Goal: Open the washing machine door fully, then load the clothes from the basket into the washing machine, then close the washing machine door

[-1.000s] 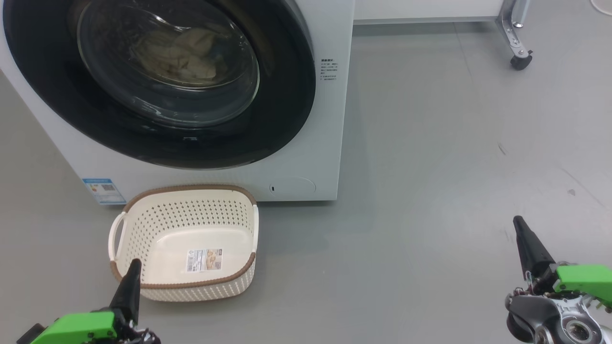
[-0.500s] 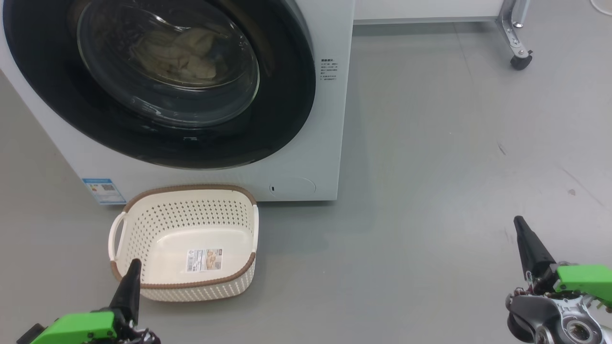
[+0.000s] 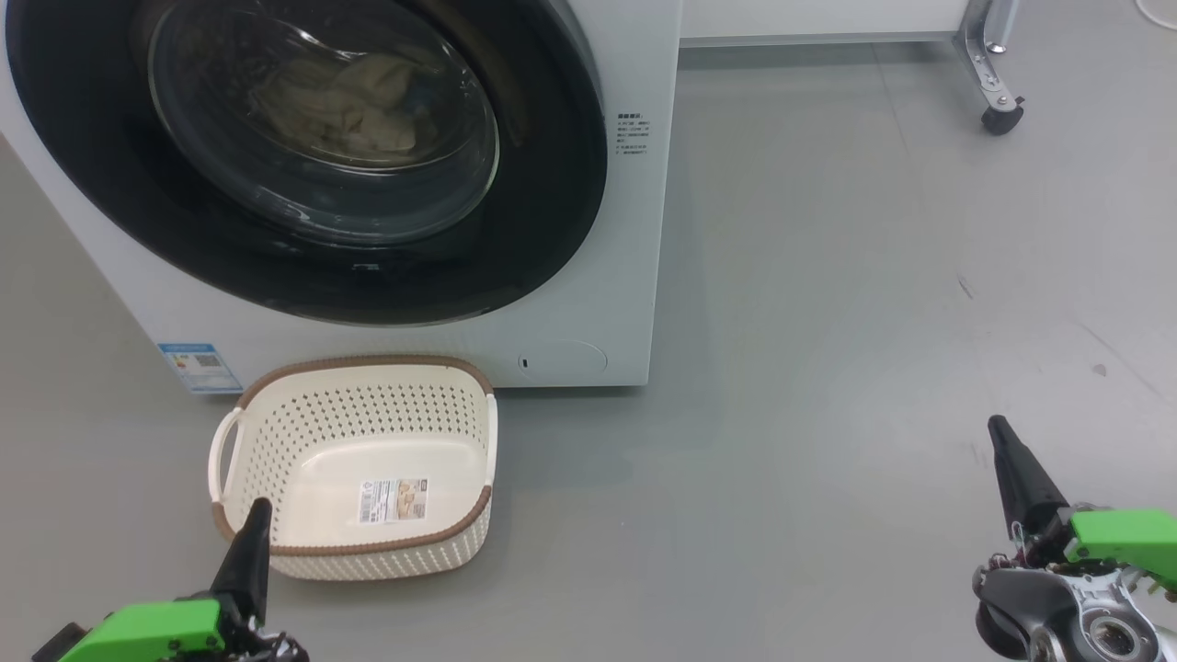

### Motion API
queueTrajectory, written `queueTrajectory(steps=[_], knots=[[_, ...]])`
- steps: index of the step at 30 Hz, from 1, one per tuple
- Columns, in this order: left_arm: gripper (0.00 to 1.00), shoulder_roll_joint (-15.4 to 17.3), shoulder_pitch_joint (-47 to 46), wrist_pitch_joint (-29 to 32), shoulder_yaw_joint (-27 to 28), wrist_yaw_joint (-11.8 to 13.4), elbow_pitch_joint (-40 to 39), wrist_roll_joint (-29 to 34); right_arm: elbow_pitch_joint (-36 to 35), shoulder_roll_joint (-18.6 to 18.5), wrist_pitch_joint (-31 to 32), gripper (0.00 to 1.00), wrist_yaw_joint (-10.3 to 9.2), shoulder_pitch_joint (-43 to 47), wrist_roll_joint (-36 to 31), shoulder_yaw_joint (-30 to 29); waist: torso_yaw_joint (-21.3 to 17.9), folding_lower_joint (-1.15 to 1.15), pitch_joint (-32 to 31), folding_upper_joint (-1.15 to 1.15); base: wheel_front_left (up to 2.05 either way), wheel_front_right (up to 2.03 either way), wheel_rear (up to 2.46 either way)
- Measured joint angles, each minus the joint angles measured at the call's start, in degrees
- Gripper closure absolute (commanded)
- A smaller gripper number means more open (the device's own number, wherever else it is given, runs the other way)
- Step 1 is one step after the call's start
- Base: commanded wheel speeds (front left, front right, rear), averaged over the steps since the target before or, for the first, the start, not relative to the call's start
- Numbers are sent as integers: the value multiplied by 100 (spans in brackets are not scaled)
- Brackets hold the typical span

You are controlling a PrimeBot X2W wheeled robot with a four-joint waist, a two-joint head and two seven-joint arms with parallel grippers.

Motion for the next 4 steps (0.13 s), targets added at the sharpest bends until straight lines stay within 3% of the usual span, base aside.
queueTrajectory(steps=[4], knots=[[100,0,0,0,0,0,0,-1,0,1,0,100,0,0,0,-1,0,0,0,0,0,0,0]])
